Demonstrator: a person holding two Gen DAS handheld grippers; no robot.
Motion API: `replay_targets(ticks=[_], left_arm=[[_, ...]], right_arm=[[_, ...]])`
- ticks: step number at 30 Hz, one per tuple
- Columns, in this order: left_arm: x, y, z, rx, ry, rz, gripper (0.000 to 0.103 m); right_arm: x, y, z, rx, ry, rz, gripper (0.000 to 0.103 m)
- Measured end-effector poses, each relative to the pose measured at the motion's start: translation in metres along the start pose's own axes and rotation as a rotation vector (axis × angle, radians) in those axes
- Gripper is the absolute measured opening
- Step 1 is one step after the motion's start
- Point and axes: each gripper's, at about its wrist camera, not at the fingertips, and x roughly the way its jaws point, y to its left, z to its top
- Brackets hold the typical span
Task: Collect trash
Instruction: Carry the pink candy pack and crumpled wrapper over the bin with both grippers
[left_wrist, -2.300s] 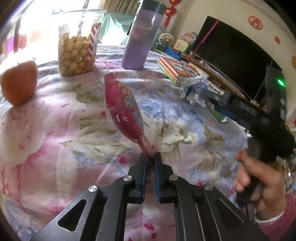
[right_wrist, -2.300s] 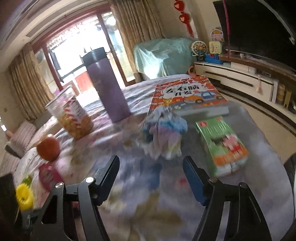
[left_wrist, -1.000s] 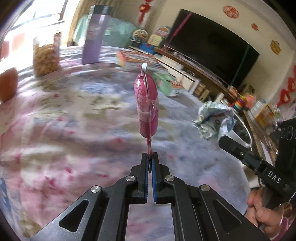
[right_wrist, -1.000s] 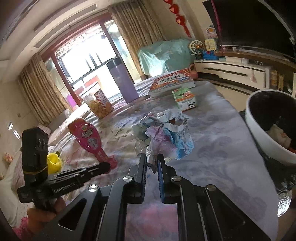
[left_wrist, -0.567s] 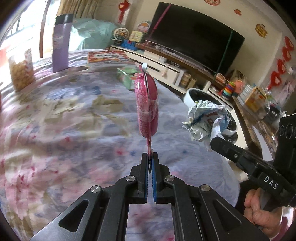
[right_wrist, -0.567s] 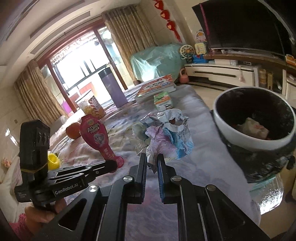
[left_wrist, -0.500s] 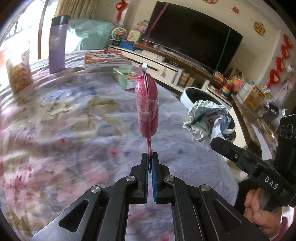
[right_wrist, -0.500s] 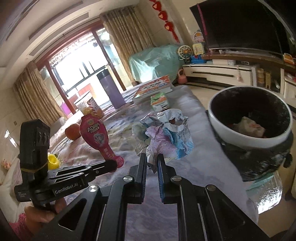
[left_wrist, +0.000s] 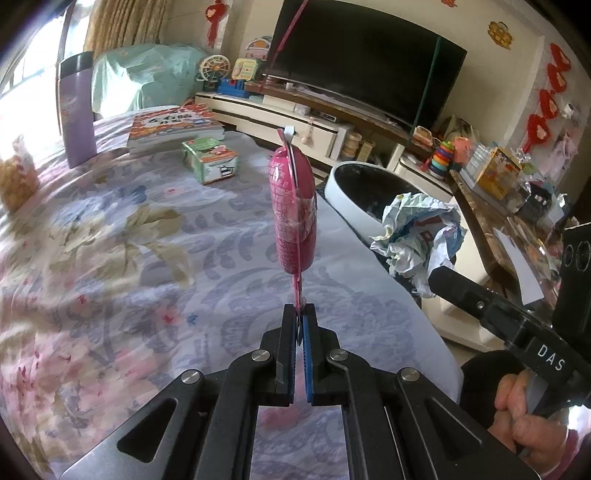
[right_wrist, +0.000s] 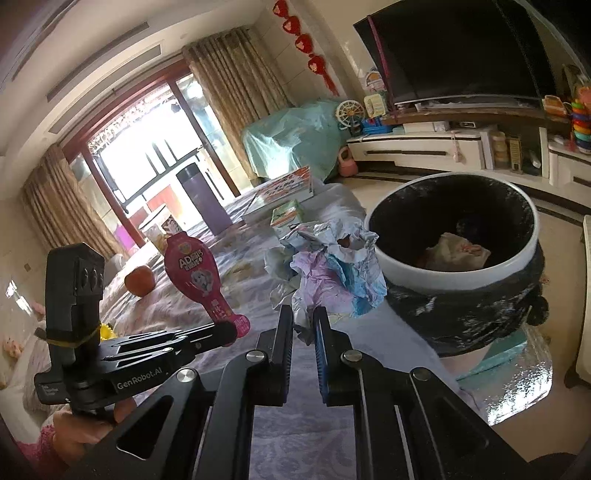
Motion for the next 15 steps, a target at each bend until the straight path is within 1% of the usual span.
replay_targets(ticks=[8, 15], left_arm=[[0.009, -0.016, 0.007, 0.034, 0.004, 0.001, 0.001], [0.015, -0.031, 0.015, 0.066, 0.006, -0.013, 0.001]], right_arm=[[-0.012, -0.007, 0.002, 0.021, -0.029, -0.02, 0.011], [-0.025, -0.012, 0.003, 0.035, -0.052, -0.042, 0.011]])
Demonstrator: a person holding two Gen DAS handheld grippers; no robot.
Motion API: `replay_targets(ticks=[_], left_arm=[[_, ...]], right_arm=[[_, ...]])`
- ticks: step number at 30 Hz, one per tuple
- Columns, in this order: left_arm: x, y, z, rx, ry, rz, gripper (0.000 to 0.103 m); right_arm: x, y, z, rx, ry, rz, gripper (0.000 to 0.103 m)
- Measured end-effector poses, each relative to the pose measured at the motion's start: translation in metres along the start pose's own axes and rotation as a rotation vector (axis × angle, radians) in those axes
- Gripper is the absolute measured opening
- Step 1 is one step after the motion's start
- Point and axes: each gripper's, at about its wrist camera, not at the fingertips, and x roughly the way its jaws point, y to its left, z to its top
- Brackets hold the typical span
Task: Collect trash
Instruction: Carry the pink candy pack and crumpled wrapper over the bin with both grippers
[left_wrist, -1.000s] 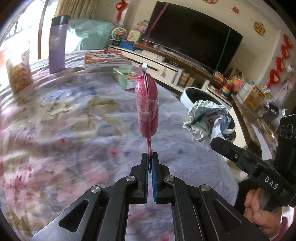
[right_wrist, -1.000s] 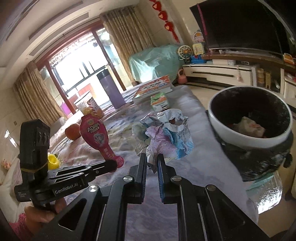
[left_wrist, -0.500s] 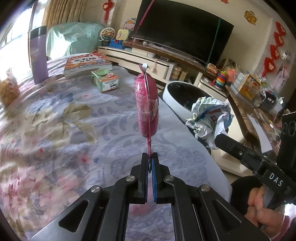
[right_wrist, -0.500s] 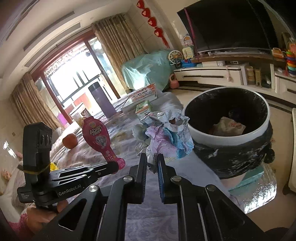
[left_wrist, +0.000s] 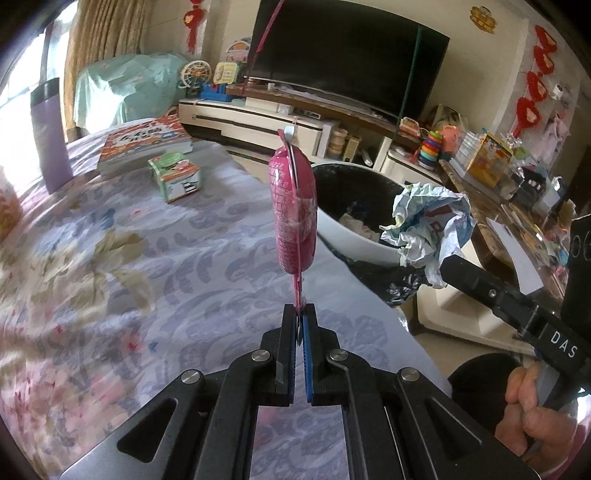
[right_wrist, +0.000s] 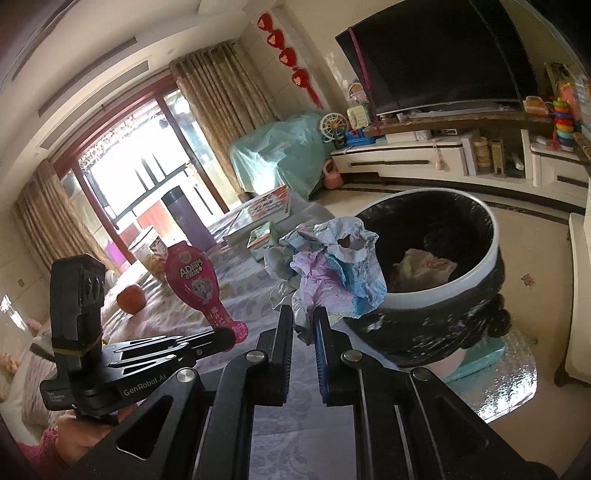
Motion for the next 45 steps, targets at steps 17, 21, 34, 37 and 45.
replay_targets(ticks=[17, 21, 34, 37, 45], left_arm=[[0.013, -0.02, 0.018, 0.043, 0.003, -0.029, 0.001], [0.017, -0.023, 0.024, 0.053, 0.003, -0.035, 0.001], [0.034, -0.034, 0.04, 0.074, 0.009, -0.053, 0.001], [0.039, -0.036, 0.045, 0.079, 0.012, -0.054, 0.001], [0.051, -0.042, 0.056, 0.086, 0.014, -0.054, 0.001]], right_arm=[[-0.02, -0.016, 0.014, 0.027, -0.043, -0.041, 0.011], [-0.021, -0.02, 0.016, 0.036, -0.049, -0.052, 0.011], [-0.022, -0.033, 0.022, 0.067, -0.058, -0.089, 0.011], [-0.021, -0.033, 0.023, 0.07, -0.056, -0.096, 0.011], [-0.015, -0.037, 0.03, 0.07, -0.046, -0.106, 0.011]])
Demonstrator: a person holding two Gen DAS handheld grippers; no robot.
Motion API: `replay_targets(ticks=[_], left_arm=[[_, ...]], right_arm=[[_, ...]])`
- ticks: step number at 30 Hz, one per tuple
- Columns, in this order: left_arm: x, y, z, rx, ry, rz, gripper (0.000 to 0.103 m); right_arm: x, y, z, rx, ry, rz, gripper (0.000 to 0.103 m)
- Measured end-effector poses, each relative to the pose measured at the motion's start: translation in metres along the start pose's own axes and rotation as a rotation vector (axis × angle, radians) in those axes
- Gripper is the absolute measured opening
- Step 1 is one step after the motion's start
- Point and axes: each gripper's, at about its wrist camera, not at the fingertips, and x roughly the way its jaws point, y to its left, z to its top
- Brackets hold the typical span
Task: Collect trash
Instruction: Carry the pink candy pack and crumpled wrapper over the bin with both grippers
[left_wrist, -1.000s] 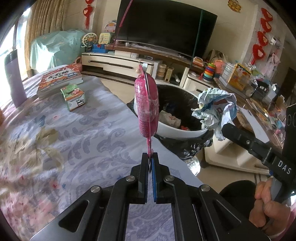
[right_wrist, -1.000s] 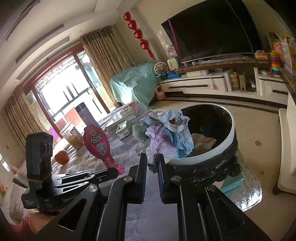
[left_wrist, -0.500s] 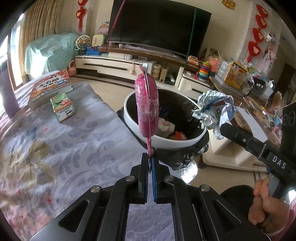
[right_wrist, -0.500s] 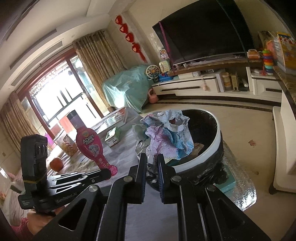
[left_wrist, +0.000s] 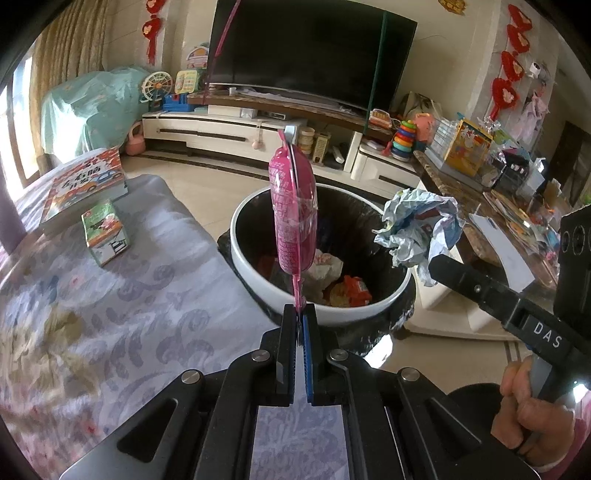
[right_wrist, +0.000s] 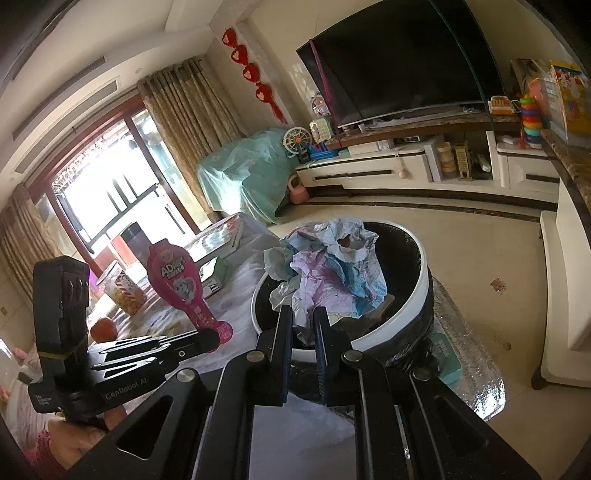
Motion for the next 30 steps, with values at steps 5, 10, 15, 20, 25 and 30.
replay_targets(ticks=[5, 10, 15, 20, 25, 30], left_arm=[[0.008, -0.006, 0.007, 0.009, 0.005, 0.003, 0.001], [0.015, -0.01, 0.013, 0.014, 0.008, 0.004, 0.001], [0.021, -0.012, 0.018, 0.018, 0.01, 0.006, 0.002], [0.027, -0.016, 0.024, 0.024, 0.013, 0.008, 0.002], [0.035, -0.017, 0.028, 0.028, 0.02, 0.009, 0.002], [0.04, -0.019, 0.032, 0.031, 0.024, 0.012, 0.002]], right_arm=[[0.003, 0.0, 0.003, -0.002, 0.004, -0.004, 0.011], [0.005, -0.001, 0.005, -0.004, 0.006, -0.008, 0.011], [0.007, -0.003, 0.009, -0.011, 0.005, -0.014, 0.011], [0.01, -0.004, 0.012, -0.011, 0.005, -0.019, 0.011], [0.011, -0.005, 0.013, -0.011, 0.006, -0.021, 0.011], [0.012, -0.007, 0.014, -0.013, 0.008, -0.025, 0.011]])
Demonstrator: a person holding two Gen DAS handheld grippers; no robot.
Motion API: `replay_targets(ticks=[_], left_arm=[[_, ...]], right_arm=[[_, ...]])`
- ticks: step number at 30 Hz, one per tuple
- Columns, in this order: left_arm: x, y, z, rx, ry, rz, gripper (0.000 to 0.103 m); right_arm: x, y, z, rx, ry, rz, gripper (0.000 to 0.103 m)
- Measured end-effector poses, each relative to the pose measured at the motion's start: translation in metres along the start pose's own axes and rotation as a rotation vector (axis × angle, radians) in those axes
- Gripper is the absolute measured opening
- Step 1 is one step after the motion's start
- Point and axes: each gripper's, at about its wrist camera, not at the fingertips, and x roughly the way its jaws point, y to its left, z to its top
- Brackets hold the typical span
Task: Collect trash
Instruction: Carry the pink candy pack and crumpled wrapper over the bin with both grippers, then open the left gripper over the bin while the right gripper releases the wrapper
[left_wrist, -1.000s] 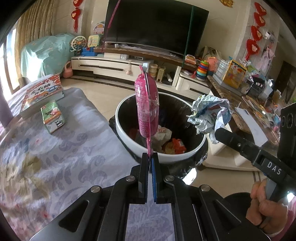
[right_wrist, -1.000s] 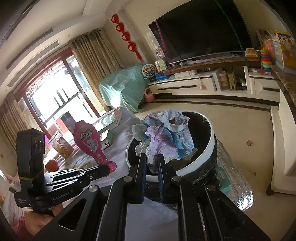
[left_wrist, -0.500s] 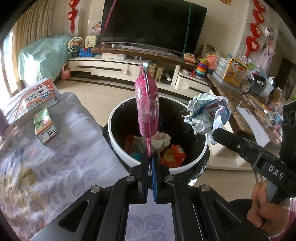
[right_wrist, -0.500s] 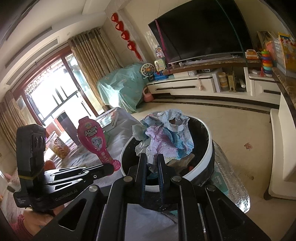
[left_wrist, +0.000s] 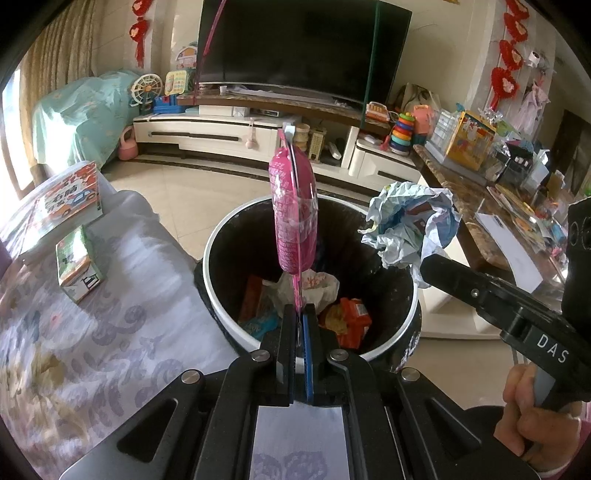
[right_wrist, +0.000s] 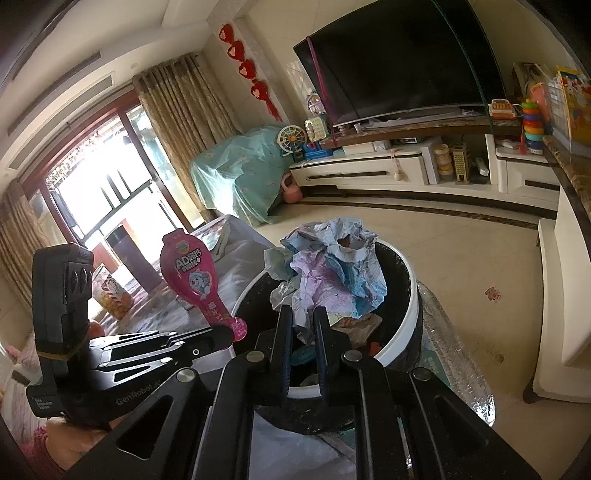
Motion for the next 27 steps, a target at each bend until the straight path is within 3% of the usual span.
replay_targets(ticks=[27], left_arm=[[0.017, -0.001, 0.013, 0.009, 0.023, 0.012, 0.002]], right_arm=[[0.008, 0.0, 0.007, 0.006, 0.016, -0.013, 0.011]])
